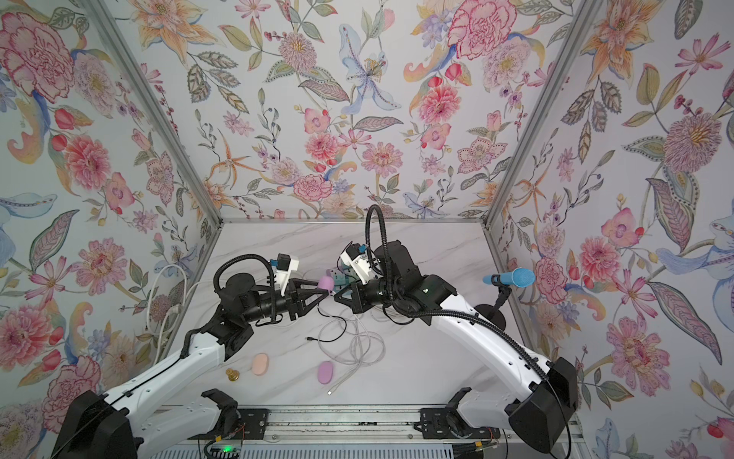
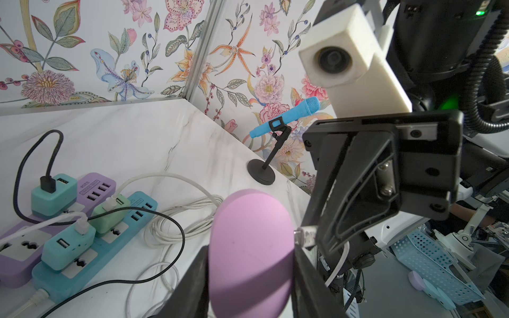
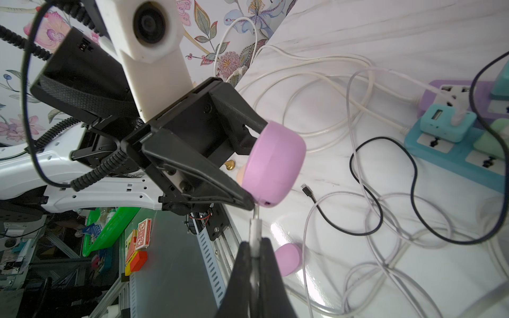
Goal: Charge the bluetooth headset
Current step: Insert the charging cable into the bluetooth headset.
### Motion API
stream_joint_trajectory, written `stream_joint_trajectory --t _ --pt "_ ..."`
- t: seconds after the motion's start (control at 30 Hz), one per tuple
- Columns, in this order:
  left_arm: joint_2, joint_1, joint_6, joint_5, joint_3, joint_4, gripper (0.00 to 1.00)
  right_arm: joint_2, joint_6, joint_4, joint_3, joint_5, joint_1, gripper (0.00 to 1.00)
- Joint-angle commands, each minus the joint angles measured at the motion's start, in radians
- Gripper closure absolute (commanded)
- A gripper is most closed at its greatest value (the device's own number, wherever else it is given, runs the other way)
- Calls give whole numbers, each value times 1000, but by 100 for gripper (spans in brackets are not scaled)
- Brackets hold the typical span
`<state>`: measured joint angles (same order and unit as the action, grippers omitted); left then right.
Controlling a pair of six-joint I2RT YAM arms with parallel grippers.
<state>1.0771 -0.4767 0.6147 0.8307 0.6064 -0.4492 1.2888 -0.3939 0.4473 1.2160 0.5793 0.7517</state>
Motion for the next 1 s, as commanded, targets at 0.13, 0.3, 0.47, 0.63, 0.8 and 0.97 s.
stream_joint_trajectory --t 0.13,0.3,0.47,0.63,0.8,0.97 --pt "-27 6 17 3 -17 -20 100 10 3 -16 10 14 6 100" --pt "-30 6 22 7 -17 -25 100 18 4 -16 0 -1 5 100" --pt "-30 6 27 12 -17 -34 100 21 4 -15 -7 -6 2 100" --pt "-29 6 31 25 -15 -36 100 26 6 -16 -10 -9 1 100" --pt "-36 6 30 40 -14 -23 100 31 7 -16 -19 -19 -2 100" --pt "-51 6 34 44 -24 -14 100 35 7 -18 -16 -19 -11 100"
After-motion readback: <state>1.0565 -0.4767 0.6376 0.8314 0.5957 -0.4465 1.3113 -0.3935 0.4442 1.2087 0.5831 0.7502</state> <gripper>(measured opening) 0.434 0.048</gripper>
